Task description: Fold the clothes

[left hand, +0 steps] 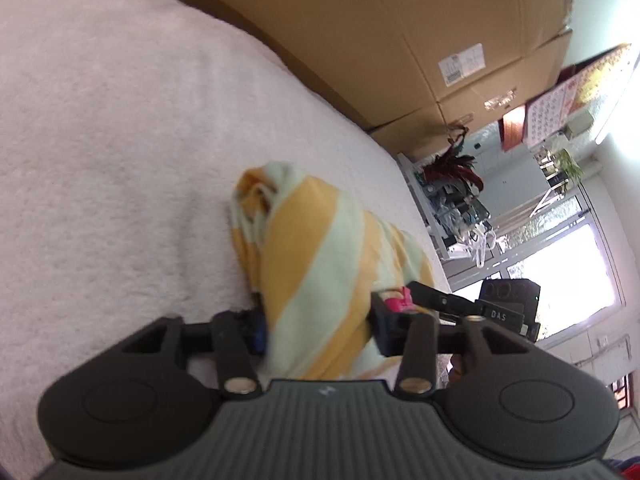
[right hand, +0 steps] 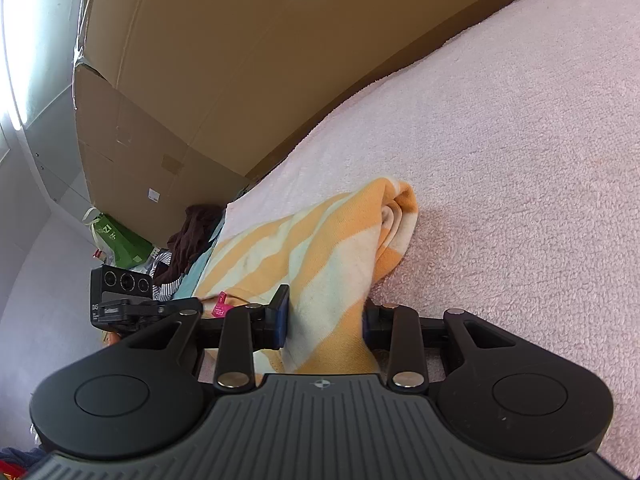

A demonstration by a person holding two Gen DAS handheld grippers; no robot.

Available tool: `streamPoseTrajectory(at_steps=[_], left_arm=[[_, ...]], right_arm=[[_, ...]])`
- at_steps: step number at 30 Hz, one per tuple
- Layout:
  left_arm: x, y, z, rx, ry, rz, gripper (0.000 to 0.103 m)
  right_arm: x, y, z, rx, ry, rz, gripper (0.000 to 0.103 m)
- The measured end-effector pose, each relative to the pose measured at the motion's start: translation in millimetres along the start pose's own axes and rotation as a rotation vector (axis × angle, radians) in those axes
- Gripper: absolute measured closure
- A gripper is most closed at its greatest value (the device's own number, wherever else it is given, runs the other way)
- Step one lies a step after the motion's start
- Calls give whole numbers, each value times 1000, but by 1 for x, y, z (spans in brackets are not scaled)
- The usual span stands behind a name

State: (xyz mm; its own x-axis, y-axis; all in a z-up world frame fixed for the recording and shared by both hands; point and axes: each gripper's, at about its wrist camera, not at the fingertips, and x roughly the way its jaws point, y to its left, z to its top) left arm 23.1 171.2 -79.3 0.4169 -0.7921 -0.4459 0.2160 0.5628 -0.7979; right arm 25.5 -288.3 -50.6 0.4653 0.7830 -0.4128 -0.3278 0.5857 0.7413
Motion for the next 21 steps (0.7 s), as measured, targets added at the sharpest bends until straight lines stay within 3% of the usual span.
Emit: streamPoseTrajectory(at_steps=[10,12,21], left_arm=[[-5,1,-7,49,-36,-28,74],[-6,0,-9,60,-47,-34,80],[-14,-6,-18,92,-102,-85,83]], right_arm=[[1,3,-3,-1,-13,-14,70],[1,3,-3,0,-16,-15,70],[0,1,-1,47,-44,33,70]])
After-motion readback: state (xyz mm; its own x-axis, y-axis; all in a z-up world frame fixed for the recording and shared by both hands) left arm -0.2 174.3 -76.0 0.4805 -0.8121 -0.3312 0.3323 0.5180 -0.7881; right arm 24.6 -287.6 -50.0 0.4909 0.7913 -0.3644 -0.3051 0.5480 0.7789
